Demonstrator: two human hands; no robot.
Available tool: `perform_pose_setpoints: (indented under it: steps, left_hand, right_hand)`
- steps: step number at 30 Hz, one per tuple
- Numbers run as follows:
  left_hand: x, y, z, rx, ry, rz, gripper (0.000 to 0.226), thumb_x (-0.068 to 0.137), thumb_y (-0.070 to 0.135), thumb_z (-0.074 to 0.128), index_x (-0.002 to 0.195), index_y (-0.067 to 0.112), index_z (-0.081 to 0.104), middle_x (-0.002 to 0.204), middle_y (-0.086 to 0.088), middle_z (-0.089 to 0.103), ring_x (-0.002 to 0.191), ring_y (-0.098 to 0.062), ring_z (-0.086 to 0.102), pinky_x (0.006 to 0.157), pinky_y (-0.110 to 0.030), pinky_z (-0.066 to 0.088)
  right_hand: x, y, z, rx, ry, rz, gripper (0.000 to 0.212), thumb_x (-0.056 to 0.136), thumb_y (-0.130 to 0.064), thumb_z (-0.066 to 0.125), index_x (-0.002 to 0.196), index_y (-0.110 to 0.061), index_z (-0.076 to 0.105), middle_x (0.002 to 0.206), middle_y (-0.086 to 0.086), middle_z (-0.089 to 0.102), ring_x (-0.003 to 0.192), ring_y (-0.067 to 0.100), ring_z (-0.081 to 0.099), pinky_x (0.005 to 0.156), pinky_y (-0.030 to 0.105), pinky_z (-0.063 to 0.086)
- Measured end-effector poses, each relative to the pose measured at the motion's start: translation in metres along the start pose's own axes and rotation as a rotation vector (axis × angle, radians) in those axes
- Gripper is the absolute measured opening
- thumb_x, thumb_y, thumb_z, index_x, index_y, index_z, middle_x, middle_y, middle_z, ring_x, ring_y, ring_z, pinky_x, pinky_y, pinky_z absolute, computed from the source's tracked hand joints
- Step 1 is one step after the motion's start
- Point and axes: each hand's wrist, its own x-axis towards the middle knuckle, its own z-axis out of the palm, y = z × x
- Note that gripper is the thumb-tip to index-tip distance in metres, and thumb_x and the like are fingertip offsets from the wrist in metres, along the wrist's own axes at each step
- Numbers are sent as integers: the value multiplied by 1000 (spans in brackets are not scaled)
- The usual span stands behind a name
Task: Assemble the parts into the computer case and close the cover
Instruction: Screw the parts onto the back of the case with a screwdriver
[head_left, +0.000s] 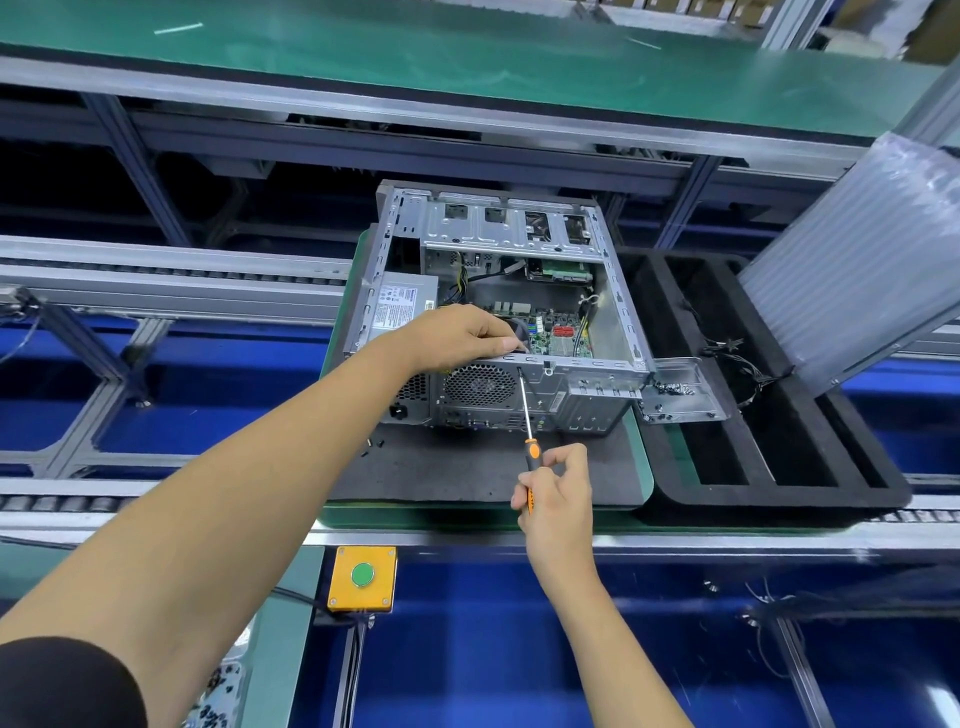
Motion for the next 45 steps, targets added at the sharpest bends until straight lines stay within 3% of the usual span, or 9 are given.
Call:
perform_pose_setpoints:
  steps: [8,10,15,25,33,36,39,42,45]
  left_hand:
    - [0,-2,3,25,16,30,39,100,58,47,117,32,71,121,-3,71,113,-21,65,99,-47,50]
    - [-1,-2,3,26,25,39,39,99,59,48,119,34,71,121,4,71,112,-16,65,99,-43,51]
    - [-2,-3,3,25,49,49,35,99,57,52,120,38,71,124,15,69,111,-6,63,98,-40,51]
    - [3,-7,4,37,33,47,32,101,55,47,121,43,69,118,-1,72,110,-21,66,97,-45,51]
    - [-1,-3,3,-9,50,44,31,93,60,59,114,40,73,99,21,73,92,7,63,81,-29,49]
    - [-1,-1,2,15,40,60,38,90,64,61,117,40,72,110,20,73,104,1,64,91,-31,51]
    - [-2,-2,2,32,30,73,40,89,65,63,118,39,71,116,18,72,108,-2,64,94,-32,51]
    - [-1,-2,2,49,39,77,43,87,67,63,120,40,71,120,17,71,110,-4,63,92,-32,51]
    - [-2,-4,3,52,60,77,45,85,71,62,119,42,70,118,19,71,106,1,62,81,-22,47]
  right_hand:
    - [-3,-2,2,-87,0,-75,18,94,1,44,93,-17,41,56,0,56,58,10,49,64,34,37]
    - [-3,-3,3,-78,-3,-71,17,94,1,44,94,-16,42,56,0,56,57,10,49,64,34,37]
    - [-3,-6,4,26,24,34,15,93,0,46,95,-14,43,56,2,55,55,15,43,49,27,33]
    - [-8,-18,13,297,83,240,15,91,3,46,85,-11,45,63,11,59,38,15,33,43,26,27]
    - [-8,-24,16,285,164,248,16,87,6,57,79,-7,52,58,3,57,38,19,24,42,28,31]
    - [-7,-24,15,261,197,280,13,86,5,61,80,-5,55,62,7,57,37,19,28,43,29,34]
    - [-9,-29,18,268,197,339,6,87,-2,65,82,-4,62,67,5,67,39,17,45,44,27,40]
    - [-8,-36,23,310,188,471,6,88,-6,64,82,-8,66,67,3,69,41,15,49,40,23,30]
    - [-8,-40,29,325,177,482,10,91,-4,60,82,-8,57,66,2,56,41,12,31,38,22,19]
